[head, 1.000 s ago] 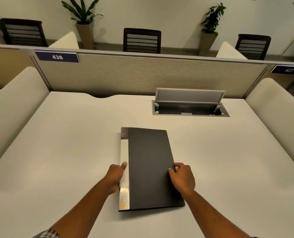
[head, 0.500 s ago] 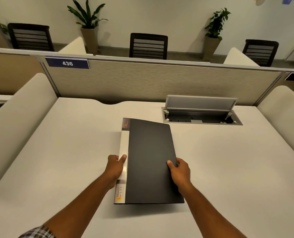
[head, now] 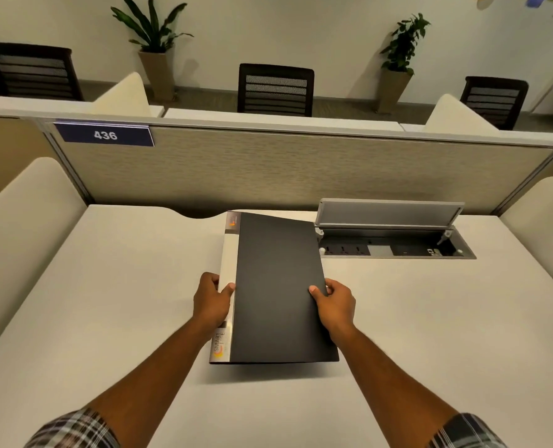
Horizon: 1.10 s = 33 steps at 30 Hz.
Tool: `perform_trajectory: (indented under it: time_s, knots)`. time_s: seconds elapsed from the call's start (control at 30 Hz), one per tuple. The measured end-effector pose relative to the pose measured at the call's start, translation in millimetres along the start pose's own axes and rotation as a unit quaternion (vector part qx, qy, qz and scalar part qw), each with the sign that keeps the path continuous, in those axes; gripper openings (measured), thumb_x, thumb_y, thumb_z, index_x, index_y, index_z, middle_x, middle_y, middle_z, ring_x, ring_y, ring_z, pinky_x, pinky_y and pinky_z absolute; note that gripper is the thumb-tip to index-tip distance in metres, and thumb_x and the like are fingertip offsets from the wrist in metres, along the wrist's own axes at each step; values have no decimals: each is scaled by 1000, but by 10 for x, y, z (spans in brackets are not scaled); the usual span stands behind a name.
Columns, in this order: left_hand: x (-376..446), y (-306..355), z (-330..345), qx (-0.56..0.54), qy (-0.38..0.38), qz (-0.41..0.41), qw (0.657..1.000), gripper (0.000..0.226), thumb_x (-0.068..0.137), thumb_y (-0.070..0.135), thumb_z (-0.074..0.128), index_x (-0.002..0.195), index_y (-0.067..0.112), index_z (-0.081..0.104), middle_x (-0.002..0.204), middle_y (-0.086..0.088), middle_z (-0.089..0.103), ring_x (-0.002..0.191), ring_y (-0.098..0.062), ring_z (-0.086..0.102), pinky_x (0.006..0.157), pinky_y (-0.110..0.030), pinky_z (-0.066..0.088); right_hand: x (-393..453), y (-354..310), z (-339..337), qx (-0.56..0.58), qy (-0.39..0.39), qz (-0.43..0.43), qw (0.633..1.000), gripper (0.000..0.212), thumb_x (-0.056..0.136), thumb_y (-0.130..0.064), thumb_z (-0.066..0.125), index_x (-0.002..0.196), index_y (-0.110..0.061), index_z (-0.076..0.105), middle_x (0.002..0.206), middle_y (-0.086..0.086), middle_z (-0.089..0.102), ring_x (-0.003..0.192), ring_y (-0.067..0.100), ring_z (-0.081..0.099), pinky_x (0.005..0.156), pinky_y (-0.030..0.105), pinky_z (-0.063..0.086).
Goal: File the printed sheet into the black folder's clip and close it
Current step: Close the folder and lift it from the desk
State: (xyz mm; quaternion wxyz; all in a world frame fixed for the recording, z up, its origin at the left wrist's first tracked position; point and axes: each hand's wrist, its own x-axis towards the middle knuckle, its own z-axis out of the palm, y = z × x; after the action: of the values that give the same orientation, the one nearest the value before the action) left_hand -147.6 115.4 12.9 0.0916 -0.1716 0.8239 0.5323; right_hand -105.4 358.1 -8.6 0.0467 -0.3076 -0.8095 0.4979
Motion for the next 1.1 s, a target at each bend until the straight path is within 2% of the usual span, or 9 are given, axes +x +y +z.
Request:
perform_trajectory:
  time_s: [0.1,0.3,0.57,0.83,0.97,1.1]
  knots:
    - [262,43,63,14,15,-4,1000,27,94,23,64,111,11,47,111,-11,59,96,-29,61,85,-44,57,256,-61,126,-4,2,10,1000,40,93,-29,75,129,-11,68,125,8,73,109,28,70,98,40,55]
    - [721,26,180,47,29,-3,998,28,93,22,66,111,7,51,114,-17,62,101,-35,63,92,-47,56,656,-105,391,-41,-3,31,999,49,91,-32,77,134,-11,65,131,9,71,116,30,69,101,42,54]
    - [973,1,322,90,70,45,992,33,90,27,70,110,3,61,111,-17,67,98,-35,66,88,-38,53,903,-143,495,-129,22,-10,991,55,93,-41,72,141,-15,60,138,7,67,122,31,66,101,43,54]
    - [983,-3,367,90,71,36,993,38,90,29,69,117,2,63,116,-18,66,102,-36,66,93,-44,55,935,-156,503,-194,44,-13,980,58,91,-49,71,141,-21,61,136,10,58,118,30,63,98,40,55]
    - [966,0,359,118,52,31,991,47,93,34,64,127,2,59,124,-18,63,111,-37,63,97,-48,54,890,-148,502,-198,41,-17,979,59,93,-46,70,143,-16,60,136,11,57,122,31,59,100,42,54]
    - [911,-3,353,145,47,15,988,51,93,37,63,130,3,55,128,-19,57,115,-37,59,98,-48,53,841,-148,481,-197,31,-11,980,61,93,-46,70,142,-12,59,135,12,57,122,31,59,100,42,54]
